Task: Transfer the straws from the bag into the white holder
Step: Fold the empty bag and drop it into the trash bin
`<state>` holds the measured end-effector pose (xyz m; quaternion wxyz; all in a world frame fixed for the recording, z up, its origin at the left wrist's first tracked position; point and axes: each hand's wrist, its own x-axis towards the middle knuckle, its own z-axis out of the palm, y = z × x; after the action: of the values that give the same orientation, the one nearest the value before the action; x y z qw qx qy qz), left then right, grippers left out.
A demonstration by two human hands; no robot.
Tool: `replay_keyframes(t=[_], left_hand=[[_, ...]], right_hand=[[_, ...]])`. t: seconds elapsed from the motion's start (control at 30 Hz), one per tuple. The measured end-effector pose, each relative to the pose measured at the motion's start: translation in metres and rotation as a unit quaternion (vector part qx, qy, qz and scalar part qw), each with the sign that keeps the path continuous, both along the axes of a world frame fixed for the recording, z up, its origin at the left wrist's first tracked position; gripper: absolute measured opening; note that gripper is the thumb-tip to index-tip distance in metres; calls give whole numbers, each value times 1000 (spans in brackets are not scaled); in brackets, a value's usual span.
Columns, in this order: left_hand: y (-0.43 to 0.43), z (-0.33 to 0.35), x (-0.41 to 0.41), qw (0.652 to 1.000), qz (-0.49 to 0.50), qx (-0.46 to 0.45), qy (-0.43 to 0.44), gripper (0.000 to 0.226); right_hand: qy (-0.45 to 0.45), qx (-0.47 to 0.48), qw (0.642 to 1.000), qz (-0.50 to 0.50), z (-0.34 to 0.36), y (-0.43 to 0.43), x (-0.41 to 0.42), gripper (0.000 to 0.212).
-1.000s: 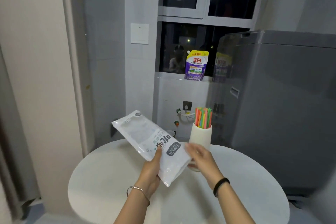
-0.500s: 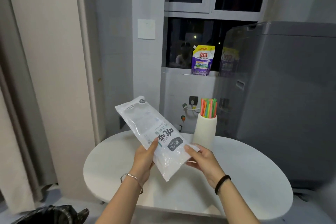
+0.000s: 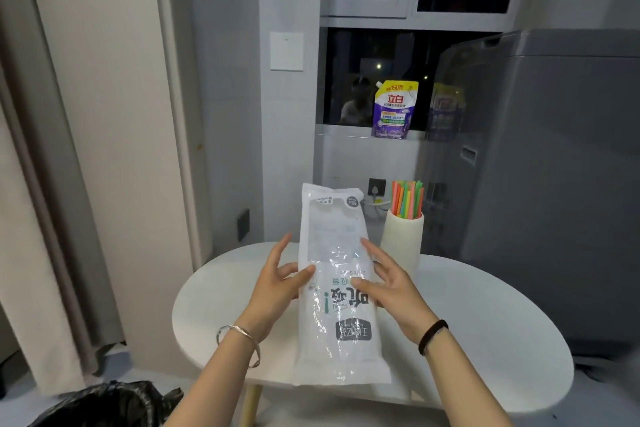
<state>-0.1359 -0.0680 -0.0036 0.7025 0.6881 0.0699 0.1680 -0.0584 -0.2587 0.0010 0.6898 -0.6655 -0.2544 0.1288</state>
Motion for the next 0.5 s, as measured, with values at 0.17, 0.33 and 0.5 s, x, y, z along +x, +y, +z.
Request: replay_keyframes(t=[0.17,0.33,0.5], left_hand=[[13,2,-5,999,-21,18,-21,68],[19,1,-5,985,30,172,-16,55],[15,4,-8,963,69,256,-54,21]], right_hand=[[5,-35,999,12,0,-6,6,52],[-88,-132,985,-67,-1,-6,4,33],[-266,-213,919,-197,1,-6,4,9]])
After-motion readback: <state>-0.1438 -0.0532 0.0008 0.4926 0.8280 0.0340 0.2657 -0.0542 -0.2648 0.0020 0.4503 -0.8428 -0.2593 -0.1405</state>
